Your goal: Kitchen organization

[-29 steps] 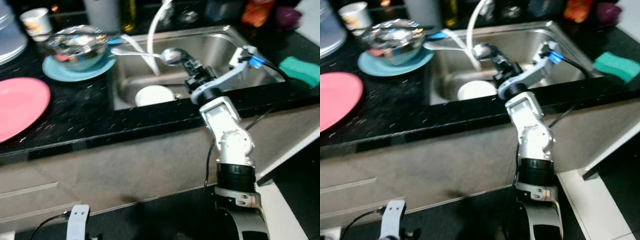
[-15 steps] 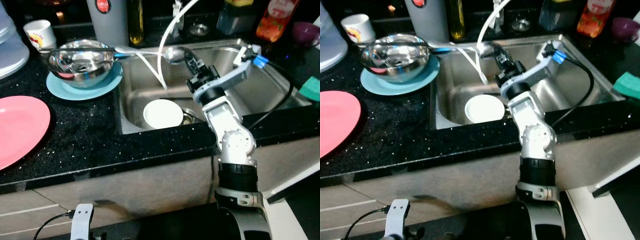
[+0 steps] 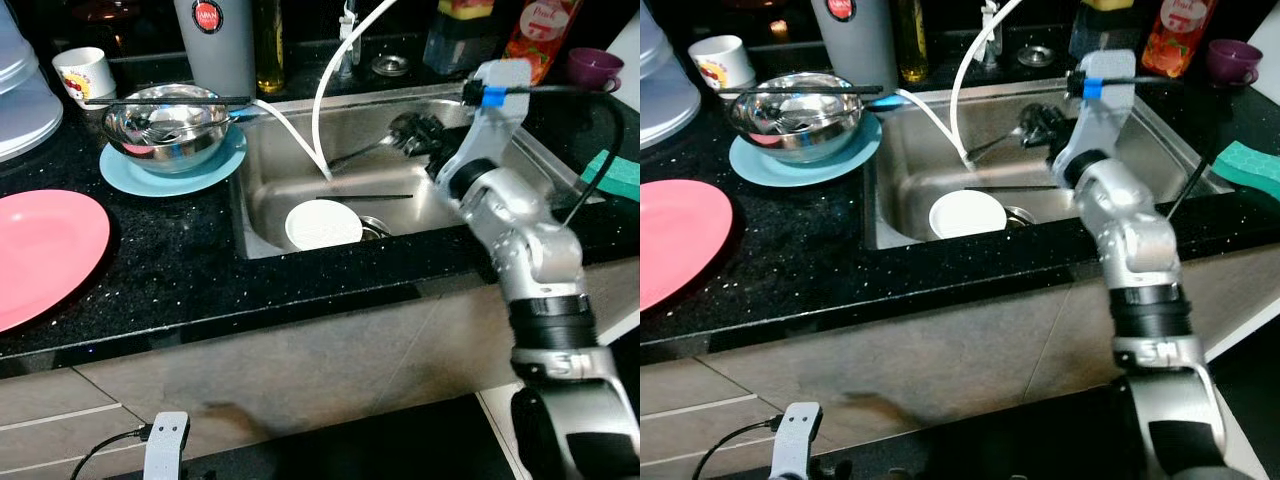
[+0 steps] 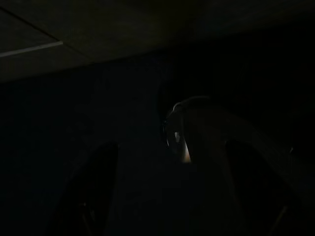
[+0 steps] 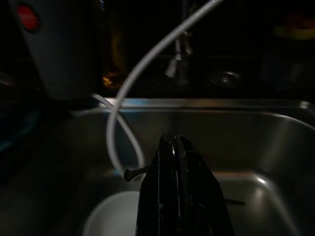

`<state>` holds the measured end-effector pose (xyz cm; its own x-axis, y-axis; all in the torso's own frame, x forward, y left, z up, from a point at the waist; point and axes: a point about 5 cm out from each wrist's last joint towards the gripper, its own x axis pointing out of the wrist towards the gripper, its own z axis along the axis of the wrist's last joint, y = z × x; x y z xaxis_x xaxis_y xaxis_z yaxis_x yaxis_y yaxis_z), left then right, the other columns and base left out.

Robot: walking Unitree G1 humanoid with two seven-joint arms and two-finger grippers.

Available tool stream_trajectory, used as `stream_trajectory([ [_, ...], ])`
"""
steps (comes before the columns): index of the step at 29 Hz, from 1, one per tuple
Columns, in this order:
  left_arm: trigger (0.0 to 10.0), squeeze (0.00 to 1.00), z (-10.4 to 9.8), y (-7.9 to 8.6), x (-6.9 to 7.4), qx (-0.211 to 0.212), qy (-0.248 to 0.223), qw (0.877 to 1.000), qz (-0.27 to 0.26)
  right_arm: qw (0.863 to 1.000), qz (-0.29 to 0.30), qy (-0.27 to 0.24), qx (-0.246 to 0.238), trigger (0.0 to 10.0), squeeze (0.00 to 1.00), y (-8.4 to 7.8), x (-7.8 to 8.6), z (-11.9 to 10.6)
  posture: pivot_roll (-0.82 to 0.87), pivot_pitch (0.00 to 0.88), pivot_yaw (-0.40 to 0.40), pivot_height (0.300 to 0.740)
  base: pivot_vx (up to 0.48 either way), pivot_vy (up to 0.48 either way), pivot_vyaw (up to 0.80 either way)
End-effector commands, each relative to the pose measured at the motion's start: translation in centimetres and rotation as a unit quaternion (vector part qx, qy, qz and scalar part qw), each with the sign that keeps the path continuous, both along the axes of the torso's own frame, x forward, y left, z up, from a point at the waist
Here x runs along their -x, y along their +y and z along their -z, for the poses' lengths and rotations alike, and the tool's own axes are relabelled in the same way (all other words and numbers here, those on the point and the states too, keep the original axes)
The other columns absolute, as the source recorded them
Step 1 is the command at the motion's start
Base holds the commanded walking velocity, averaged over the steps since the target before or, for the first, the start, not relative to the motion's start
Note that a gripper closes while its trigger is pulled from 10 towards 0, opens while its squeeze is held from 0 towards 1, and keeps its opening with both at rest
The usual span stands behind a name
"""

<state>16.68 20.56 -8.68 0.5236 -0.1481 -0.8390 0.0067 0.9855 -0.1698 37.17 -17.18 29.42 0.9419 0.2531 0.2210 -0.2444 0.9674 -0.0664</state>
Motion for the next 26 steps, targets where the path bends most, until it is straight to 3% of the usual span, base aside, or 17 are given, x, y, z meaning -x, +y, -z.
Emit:
stream_trajectory([
  [1,10.0,0.00,0.4,-0.2,0.8,0.003,0.016,1.000,0.005,0.997,-0.002,0.050,0.057,10.0,0.00,0.3,-0.4,1.8,0.01,0.128,0.003,0.740,0.000,0.000,0.00],
  [6,10.0,0.00,0.4,-0.2,0.9,0.002,0.017,1.000,0.010,0.987,-0.033,0.108,0.116,10.0,0.00,1.8,-0.5,4.5,0.01,0.142,0.002,0.740,0.000,0.000,0.00],
  [7,10.0,0.00,0.4,-0.2,0.9,0.001,0.017,1.000,0.011,0.986,-0.041,0.104,0.121,10.0,0.00,2.9,-0.6,4.9,0.01,0.148,-0.001,0.740,0.000,0.000,0.00],
  [8,10.0,0.00,0.4,-0.2,0.9,0.001,0.017,1.000,0.011,0.986,-0.041,0.104,0.121,10.0,0.00,2.9,-0.6,4.9,0.01,0.148,-0.001,0.740,0.000,0.000,0.00],
  [10,10.0,0.00,0.4,-0.1,0.9,0.000,0.016,1.000,0.008,0.990,-0.063,0.094,0.084,10.0,0.00,4.8,-0.4,4.9,0.01,0.164,-0.004,0.740,0.000,0.000,0.00],
  [15,10.0,0.00,0.5,-0.1,1.1,-0.001,0.016,1.000,0.007,0.992,-0.058,0.096,0.061,10.0,0.04,5.4,-0.4,5.2,0.02,0.176,-0.001,0.740,0.000,0.000,0.00],
  [16,10.0,0.00,0.5,0.0,1.1,-0.002,0.017,1.000,0.008,0.992,-0.053,0.097,0.056,10.0,0.13,5.4,-0.5,5.3,0.02,0.176,-0.001,0.740,0.000,0.000,0.00],
  [17,10.0,0.00,0.5,0.0,1.1,-0.003,0.018,1.000,0.009,0.992,-0.048,0.100,0.054,10.0,0.58,5.3,-0.6,5.4,0.02,0.176,-0.001,0.740,0.000,0.000,0.00],
  [18,10.0,0.00,0.5,0.0,1.2,-0.003,0.019,1.000,0.010,0.992,-0.045,0.101,0.054,10.0,0.71,5.2,-0.6,5.5,0.02,0.176,-0.001,0.740,0.000,0.000,0.00],
  [19,10.0,0.00,0.5,0.0,1.2,-0.004,0.019,1.000,0.010,0.992,-0.044,0.101,0.054,10.0,0.71,5.1,-0.6,5.5,0.01,0.179,-0.002,0.740,0.000,0.000,0.00],
  [20,10.0,0.00,0.5,0.0,1.2,-0.004,0.019,1.000,0.010,0.993,-0.041,0.101,0.053,10.0,1.00,5.1,-0.6,5.5,0.01,0.178,-0.001,0.740,0.000,0.000,0.00],
  [26,10.0,0.00,0.5,0.1,1.2,-0.006,0.019,1.000,0.012,0.996,-0.025,0.078,0.020,10.0,1.00,4.4,-0.7,4.9,0.02,0.172,0.001,0.740,0.000,0.000,0.00],
])
